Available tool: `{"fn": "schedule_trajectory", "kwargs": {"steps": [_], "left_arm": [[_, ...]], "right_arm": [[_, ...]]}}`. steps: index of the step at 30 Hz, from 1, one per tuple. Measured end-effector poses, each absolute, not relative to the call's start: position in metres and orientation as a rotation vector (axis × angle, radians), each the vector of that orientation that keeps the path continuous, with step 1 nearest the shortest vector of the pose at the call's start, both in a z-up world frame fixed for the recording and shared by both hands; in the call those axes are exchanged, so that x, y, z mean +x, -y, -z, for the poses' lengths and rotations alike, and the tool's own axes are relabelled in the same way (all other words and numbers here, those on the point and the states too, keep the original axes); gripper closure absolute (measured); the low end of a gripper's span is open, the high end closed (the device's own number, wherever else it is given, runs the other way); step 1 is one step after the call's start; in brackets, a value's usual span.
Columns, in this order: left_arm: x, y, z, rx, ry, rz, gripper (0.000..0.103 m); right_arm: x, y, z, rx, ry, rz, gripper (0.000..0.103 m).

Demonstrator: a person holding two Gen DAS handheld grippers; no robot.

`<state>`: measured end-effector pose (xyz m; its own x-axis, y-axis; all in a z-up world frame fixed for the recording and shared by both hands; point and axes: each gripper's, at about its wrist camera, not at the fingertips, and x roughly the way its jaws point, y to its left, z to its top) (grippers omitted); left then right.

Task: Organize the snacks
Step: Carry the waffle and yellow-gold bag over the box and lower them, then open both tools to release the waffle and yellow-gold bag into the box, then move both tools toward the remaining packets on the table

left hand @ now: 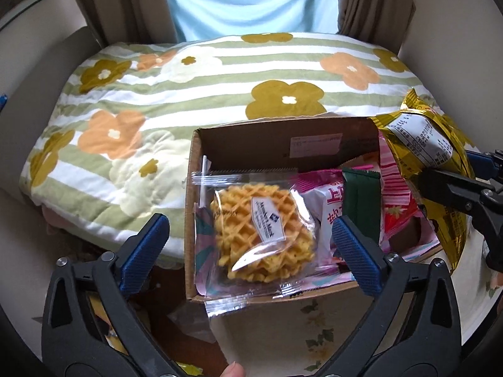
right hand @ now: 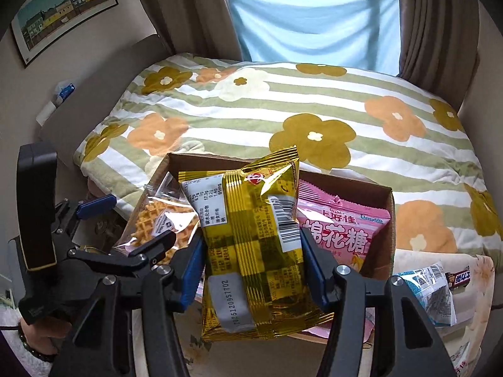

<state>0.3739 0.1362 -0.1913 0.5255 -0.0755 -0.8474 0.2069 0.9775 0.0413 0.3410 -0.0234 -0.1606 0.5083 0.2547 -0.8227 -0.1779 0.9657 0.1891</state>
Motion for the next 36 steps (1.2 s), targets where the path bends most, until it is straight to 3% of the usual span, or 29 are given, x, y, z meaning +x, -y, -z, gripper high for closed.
{"fn": "schedule_trajectory", "kwargs": {"steps": [15,16,19,20,36], "left_arm": [[0.343,-0.146,0.187,0.151,-1.02,0.167,0.001],[0.341,-0.148,0.186,0.151,-1.02,0.163,0.001],[0.335,-0.157,0.182,0.136,-1.017,0.155,0.001],[0.333,-0.16,0.181,0.129,-1.016,0.153,0.001],[0.306,-0.151,0.155,0.087,-0.967,0.208,0.001]], "right_arm": [[0.361,0.013,0.171,0.165,-1.043,-0.265,0.049],[0.363,0.012,0.174,0.171,-1.049,-0.264,0.045],[0.363,0.007,0.176,0.173,-1.041,-0.251,0.017],[0.361,0.007,0.175,0.173,-1.033,-0.247,0.012],[0.314,0.029,0.145,0.166,-0.977,-0.178,0.012]]}}
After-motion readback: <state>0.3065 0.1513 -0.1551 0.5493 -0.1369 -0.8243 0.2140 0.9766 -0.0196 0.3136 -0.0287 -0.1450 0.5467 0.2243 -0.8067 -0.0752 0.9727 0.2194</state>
